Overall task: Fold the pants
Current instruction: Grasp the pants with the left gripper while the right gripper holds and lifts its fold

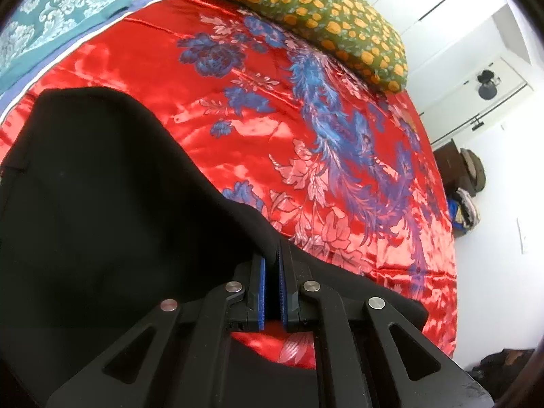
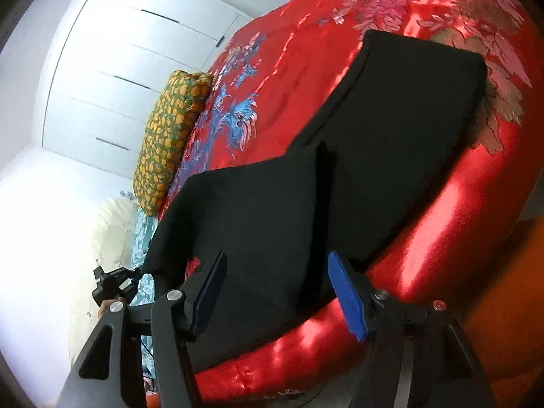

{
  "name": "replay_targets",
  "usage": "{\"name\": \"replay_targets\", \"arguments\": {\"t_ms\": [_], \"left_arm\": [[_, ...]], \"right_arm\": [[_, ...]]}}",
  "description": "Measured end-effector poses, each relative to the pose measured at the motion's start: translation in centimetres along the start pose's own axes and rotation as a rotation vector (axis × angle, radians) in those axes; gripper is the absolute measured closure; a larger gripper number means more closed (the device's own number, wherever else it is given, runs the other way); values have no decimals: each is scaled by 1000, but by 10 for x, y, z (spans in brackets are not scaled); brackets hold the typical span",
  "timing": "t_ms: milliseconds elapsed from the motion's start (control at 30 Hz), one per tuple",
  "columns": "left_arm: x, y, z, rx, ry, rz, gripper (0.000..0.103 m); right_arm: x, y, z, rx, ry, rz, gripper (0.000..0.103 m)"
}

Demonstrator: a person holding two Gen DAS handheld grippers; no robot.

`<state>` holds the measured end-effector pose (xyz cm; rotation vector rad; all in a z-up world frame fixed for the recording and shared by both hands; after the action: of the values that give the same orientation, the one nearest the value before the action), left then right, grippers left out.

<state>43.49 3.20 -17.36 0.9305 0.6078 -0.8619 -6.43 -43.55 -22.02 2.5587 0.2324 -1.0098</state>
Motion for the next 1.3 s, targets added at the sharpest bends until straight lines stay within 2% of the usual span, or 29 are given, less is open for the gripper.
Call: {"name": "replay_targets", "arguments": {"t_ms": [167, 200, 233, 267, 300, 467, 600, 700, 800, 900, 1000, 1100, 1200, 1300], "left_arm": [[-4, -3, 2, 24, 7, -2, 98], [-5, -4, 1, 28, 8, -2, 98], [-6, -4, 1, 33, 12, -1, 98], [-7, -5, 1, 36, 17, 3, 98], [-9, -5, 0, 35, 15, 6, 98], [-50, -8, -3, 60, -16, 68, 98], [-104, -41, -10, 148, -7, 129, 98], [-128, -84, -21, 185, 26, 145, 98], [-133, -131, -31, 201, 71, 114, 98], [-129, -151, -31, 201, 76, 90, 98], [-132, -135, -20, 163, 35, 117, 98], [-143, -104, -4, 165, 21, 187, 98], [-164, -79, -1, 115, -1, 246, 98], [-182, -76, -4, 114, 2, 288, 98]], "right_arm": [[22, -14, -16, -107, -62, -88, 40], [25, -17, -19, -125, -70, -101, 45], [32, -20, -22, -152, -76, -127, 53], [39, -21, -26, -181, -93, -147, 80], [46, -19, -30, -219, -119, -155, 94], [24, 6, -59, -305, -79, -53, 94], [10, 34, -77, -391, -82, -14, 94], [9, 48, -76, -442, -112, -37, 94], [6, 61, -60, -487, -156, -100, 94], [-2, 69, -48, -514, -192, -133, 94], [-8, 85, -60, -547, -180, -112, 94], [-15, 103, -95, -610, -151, -53, 94], [-31, 113, -134, -677, -111, 9, 94], [-51, 118, -155, -719, -89, 45, 94]]}}
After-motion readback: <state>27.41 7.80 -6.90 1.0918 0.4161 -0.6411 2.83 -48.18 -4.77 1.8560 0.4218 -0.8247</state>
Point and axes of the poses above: each gripper's, at about its wrist camera, not at the fingertips, and x roughly the way its jaws point, z to its right, y to its top, the point moved 2 cm from there along x, roughly the way its jaws point, and after that the axes turned 5 degrees about z, right-handed, at the moved point
